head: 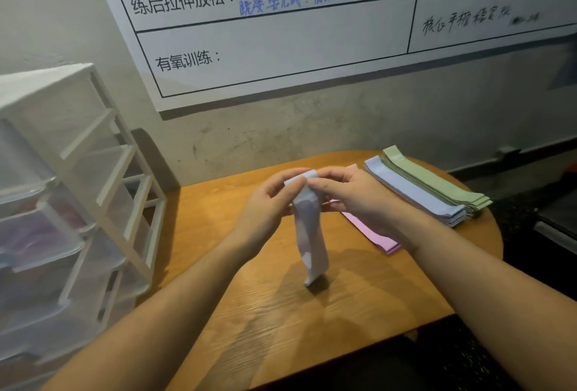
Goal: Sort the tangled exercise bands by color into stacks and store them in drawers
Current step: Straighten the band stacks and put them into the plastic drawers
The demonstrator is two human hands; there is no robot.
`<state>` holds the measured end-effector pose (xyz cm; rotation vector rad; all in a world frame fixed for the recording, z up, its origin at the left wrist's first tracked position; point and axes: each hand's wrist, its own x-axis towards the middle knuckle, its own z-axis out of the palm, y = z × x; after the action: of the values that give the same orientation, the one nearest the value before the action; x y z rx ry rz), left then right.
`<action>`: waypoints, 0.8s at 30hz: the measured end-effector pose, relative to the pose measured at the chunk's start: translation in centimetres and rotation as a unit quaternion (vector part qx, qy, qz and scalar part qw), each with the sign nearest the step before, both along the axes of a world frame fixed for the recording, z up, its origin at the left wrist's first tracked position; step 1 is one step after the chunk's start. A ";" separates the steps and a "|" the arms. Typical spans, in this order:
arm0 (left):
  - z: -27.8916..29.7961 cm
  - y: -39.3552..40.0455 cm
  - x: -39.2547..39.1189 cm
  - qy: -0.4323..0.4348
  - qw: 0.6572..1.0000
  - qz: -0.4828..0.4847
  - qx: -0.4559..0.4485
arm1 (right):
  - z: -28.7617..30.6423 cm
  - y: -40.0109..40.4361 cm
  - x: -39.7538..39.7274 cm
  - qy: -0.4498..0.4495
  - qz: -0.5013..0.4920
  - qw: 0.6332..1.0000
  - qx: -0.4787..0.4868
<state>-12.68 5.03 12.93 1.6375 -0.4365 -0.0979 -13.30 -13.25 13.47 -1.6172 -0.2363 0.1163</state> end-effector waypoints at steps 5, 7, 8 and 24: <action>2.1 -2.8 1.0 -0.035 0.997 0.024 0.060 | 0.1 -2.1 0.4 -0.010 -0.053 0.998 0.031; 3.1 -3.9 1.5 -0.047 0.995 0.043 0.079 | -0.4 -3.0 0.7 -0.025 -0.085 0.996 0.029; 3.4 -4.6 1.8 -0.058 0.993 0.050 0.089 | -0.6 -3.4 0.9 -0.042 -0.109 0.993 0.011; 6.4 -14.2 8.4 0.045 0.999 0.026 -0.008 | -8.6 -10.8 1.4 -0.079 -0.227 0.958 -0.155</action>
<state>-4.29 -9.17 19.35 1.6202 -0.3261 -0.1286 -11.88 -24.06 4.88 -1.9557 0.0395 -0.3465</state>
